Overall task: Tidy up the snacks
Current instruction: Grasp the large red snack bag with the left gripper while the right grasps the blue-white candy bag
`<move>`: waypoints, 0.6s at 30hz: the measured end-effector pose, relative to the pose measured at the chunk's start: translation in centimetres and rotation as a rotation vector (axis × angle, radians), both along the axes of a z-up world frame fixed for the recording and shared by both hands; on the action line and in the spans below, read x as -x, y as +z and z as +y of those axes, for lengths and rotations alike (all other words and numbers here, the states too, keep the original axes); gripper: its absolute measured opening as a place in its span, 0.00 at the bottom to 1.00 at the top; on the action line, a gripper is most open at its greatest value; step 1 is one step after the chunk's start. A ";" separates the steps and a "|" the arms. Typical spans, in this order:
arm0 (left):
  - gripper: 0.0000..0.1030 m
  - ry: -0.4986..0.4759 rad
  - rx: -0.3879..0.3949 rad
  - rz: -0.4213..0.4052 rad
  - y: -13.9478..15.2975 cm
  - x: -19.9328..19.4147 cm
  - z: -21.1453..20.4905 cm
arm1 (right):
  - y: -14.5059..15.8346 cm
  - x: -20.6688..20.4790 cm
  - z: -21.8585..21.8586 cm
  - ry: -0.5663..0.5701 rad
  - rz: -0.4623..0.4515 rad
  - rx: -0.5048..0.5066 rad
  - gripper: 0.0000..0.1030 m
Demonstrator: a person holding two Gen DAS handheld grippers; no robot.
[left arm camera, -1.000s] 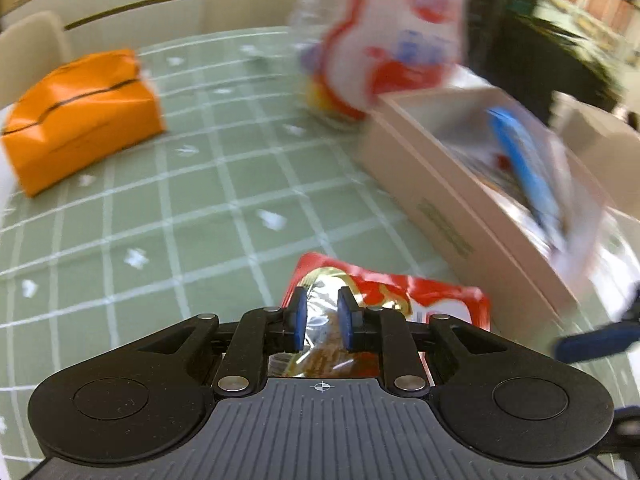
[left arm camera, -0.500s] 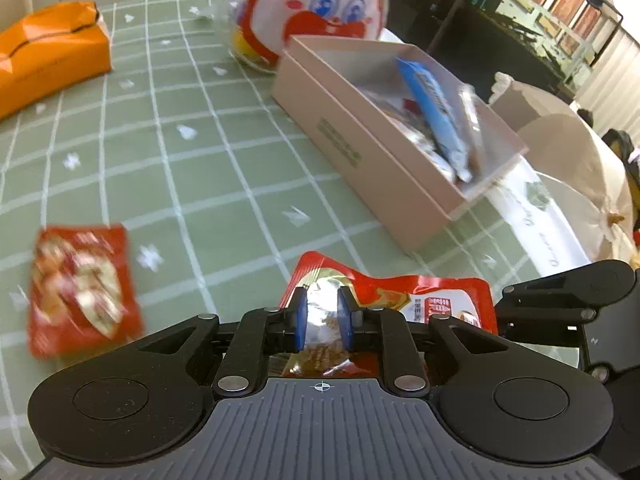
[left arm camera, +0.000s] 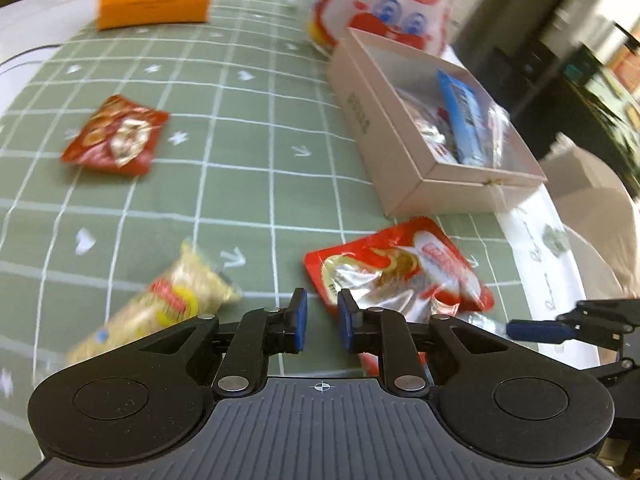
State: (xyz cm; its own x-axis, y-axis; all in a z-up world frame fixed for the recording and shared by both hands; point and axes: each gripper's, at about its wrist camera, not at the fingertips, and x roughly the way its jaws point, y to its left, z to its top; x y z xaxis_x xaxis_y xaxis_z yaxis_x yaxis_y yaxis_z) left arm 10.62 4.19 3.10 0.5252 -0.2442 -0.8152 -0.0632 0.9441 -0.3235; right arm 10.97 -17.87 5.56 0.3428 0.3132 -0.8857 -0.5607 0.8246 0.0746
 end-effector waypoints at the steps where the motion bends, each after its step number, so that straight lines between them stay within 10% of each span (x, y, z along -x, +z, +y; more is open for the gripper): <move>1: 0.19 0.024 0.002 -0.002 0.2 0.3 -0.1 | 0.0 0.0 -0.6 0.003 -0.019 0.009 0.40; 18: 0.19 -0.049 -0.082 -0.012 0.2 -1.9 -6.1 | 0.1 -1.7 -7.8 -0.087 -0.036 -0.047 0.49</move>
